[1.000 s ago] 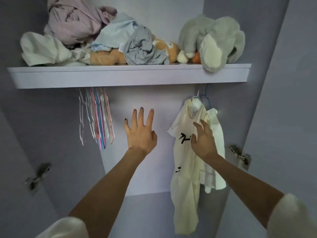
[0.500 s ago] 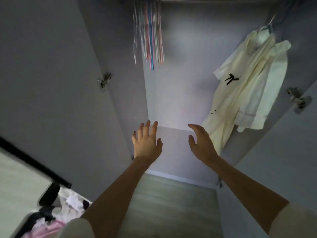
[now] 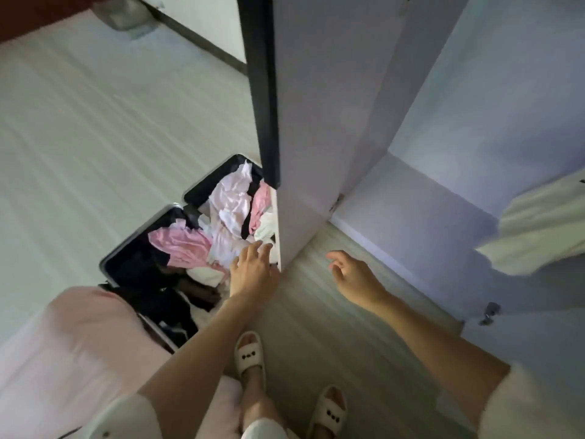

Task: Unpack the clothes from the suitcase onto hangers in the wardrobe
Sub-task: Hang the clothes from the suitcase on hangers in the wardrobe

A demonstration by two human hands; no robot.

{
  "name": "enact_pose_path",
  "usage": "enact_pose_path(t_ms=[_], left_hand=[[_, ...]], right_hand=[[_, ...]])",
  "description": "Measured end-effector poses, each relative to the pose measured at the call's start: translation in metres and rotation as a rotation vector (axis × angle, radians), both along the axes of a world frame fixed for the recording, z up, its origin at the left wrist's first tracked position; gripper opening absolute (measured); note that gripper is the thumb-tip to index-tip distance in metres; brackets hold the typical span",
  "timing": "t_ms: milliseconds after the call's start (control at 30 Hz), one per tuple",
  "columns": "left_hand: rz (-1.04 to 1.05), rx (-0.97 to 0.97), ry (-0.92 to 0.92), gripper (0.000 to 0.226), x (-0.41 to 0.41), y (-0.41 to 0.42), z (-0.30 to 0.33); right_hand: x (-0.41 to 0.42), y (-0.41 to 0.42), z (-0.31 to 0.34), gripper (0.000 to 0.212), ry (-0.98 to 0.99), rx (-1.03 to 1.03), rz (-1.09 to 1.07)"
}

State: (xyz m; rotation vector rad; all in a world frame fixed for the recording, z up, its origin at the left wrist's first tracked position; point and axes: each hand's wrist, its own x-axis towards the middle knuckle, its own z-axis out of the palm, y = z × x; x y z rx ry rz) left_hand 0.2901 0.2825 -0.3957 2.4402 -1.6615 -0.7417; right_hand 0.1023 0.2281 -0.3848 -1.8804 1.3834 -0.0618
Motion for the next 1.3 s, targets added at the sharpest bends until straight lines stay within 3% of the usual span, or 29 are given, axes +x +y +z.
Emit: enact_pose_path(t_ms=[200,400,567,733,900,1033,1100,1200,1300], left_hand=[[0.156,0.074,0.068,0.05,0.146,-0.004,-0.044],[0.268,0.167,0.127,0.049,0.25,-0.012,-0.125],[0.307,0.286,0.192,0.05,0.277,-0.009,-0.221],[0.29,0.403,0.204,0.051,0.281,-0.004,-0.337],[0.251,0.393,0.165,0.062,0.285,-0.014,-0.462],[0.152,0.417,0.013,0.077,0.285,-0.023,-0.532],[0.113,0.458,-0.032,0.069,0.287,-0.028,-0.548],[0.028,0.501,-0.045,0.035,0.289,-0.029,-0.553],[0.176,0.368,0.114,0.019,0.289,-0.028,-0.528]], right_hand=[[0.158,-0.021,-0.044,0.035,0.039,0.114,0.185],[0.265,-0.037,-0.125,0.038,0.101,0.259,0.227],[0.287,-0.048,-0.217,0.041,0.189,0.412,0.16],[0.294,-0.061,-0.324,0.042,0.258,0.44,0.177],[0.302,-0.08,-0.443,0.04,0.248,0.4,0.173],[0.306,-0.09,-0.503,0.035,0.237,0.302,0.166],[0.306,-0.092,-0.516,0.037,0.241,0.315,0.171],[0.304,-0.091,-0.517,0.044,0.242,0.413,0.168],[0.301,-0.088,-0.493,0.047,0.252,0.491,0.136]])
